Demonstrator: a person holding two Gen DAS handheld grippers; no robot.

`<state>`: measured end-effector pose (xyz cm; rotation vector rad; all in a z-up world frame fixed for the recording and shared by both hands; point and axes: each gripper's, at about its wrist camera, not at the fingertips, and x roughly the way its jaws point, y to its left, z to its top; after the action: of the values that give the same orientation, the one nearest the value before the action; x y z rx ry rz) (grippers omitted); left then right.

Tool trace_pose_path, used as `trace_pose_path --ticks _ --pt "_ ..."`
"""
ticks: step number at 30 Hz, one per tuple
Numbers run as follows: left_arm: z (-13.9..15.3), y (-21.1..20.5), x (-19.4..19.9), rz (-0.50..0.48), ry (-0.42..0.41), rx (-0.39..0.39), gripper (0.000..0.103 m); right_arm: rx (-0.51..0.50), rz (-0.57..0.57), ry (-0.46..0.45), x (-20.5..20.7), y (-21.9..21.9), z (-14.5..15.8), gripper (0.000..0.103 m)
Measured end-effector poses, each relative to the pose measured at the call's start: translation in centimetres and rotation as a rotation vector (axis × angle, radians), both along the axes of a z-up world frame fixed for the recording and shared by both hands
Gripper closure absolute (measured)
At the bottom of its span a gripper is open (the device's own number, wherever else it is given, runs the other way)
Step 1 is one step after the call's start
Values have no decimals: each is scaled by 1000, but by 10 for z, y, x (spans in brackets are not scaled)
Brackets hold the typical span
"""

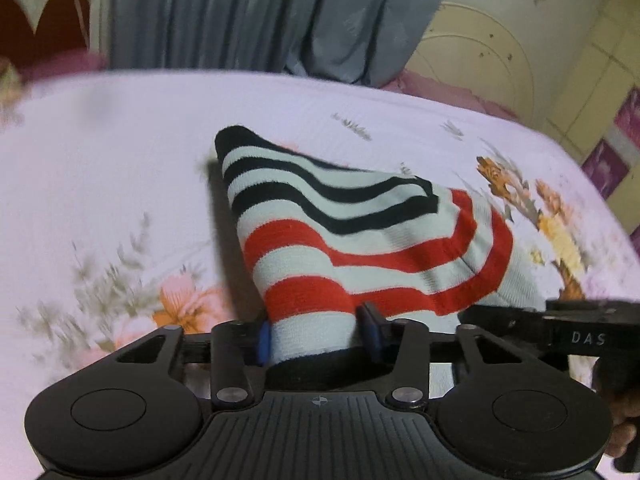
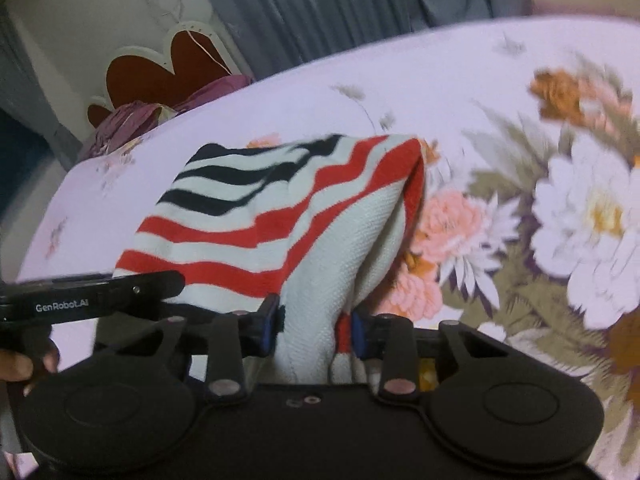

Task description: Fold small clothes

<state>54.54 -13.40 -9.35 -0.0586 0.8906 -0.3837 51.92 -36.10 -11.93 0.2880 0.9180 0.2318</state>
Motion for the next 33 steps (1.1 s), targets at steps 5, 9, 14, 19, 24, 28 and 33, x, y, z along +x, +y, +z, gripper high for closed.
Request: trace_pose_path --ticks 5,9,14,19,24,28,33 --pt "29 -8 -13 -52 -86 63 64 -57 28 -59 -13 15 24 70" --pt "51 2 -26 -71 -142 86 64 -74 37 -90 -19 33 36 70" --pt "66 36 -36 -58 -174 96 64 -77 45 -110 -19 62 45 70" --pt "65 94 -44 -10 -174 87 64 -89 87 -127 -14 109 47 70" --pt "67 120 -47 38 -158 85 64 -81 138 -123 -6 166 40 70" --pt "65 123 -46 64 -145 80 64 -81 169 -113 1 206 31 70" --pt "48 141 -41 66 -117 61 64 -102 181 -107 6 243 22 70"
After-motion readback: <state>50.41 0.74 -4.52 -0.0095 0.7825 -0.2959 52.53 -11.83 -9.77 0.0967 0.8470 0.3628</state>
